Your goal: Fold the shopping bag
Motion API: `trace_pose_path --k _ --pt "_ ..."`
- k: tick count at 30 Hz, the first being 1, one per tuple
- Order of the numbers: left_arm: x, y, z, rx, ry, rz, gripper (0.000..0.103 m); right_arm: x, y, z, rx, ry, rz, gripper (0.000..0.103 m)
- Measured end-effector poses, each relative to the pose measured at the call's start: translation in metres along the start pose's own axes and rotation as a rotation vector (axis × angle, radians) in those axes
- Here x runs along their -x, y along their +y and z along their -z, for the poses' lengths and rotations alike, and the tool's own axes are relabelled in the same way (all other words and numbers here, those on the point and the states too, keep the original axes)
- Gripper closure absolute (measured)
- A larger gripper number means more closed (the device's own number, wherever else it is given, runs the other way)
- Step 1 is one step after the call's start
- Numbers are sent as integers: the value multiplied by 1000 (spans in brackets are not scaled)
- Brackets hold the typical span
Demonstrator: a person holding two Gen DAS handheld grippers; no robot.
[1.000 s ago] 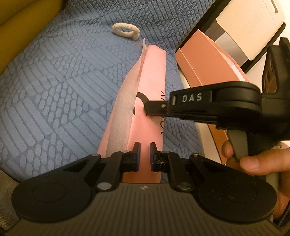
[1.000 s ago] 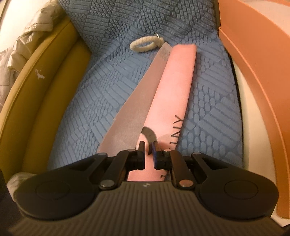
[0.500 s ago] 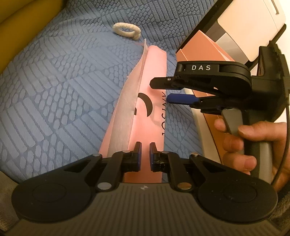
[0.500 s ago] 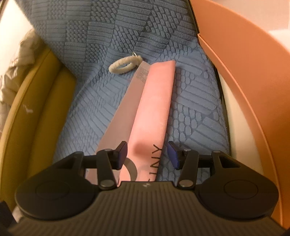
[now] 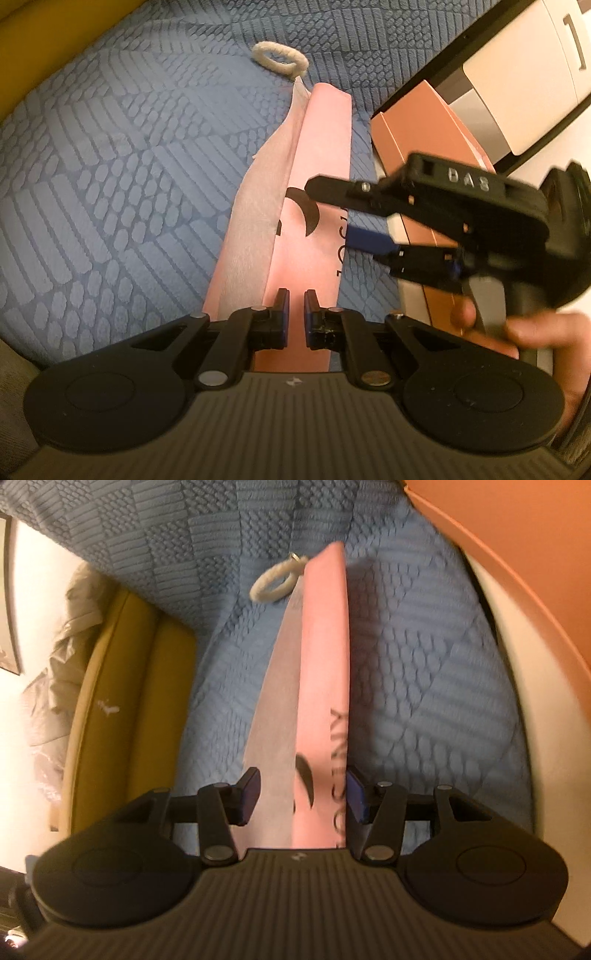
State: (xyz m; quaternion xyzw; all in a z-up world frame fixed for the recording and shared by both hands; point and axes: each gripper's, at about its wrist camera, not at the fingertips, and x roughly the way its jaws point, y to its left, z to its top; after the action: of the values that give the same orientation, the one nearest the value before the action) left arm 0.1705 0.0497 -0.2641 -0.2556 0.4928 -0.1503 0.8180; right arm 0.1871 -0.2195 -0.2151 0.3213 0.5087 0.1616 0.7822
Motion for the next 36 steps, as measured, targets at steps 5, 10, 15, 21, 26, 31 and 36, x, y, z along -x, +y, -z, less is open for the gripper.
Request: trace_pose_path --k 5,10,15,21,26,31,36 --pt "0 0 -1 5 -10 3 91 -2 4 6 30 11 45 88" --pt "1 -1 -2 -6 -27 4 91 2 7 4 42 13 39 94" --pt "2 -8 -1 -38 -31 5 89 10 14 6 93 9 68 96" --pt "1 -19 2 -77 -34 46 69 19 18 10 123 1 119 96" --pt "-5 -32 8 -129 -2 114 65 25 17 12 108 -3 154 96" --pt "-10 -46 16 -219 2 78 65 28 19 13 117 -2 185 96" --pt "-13 -47 21 -242 8 52 65 30 25 16 126 -9 206 96"
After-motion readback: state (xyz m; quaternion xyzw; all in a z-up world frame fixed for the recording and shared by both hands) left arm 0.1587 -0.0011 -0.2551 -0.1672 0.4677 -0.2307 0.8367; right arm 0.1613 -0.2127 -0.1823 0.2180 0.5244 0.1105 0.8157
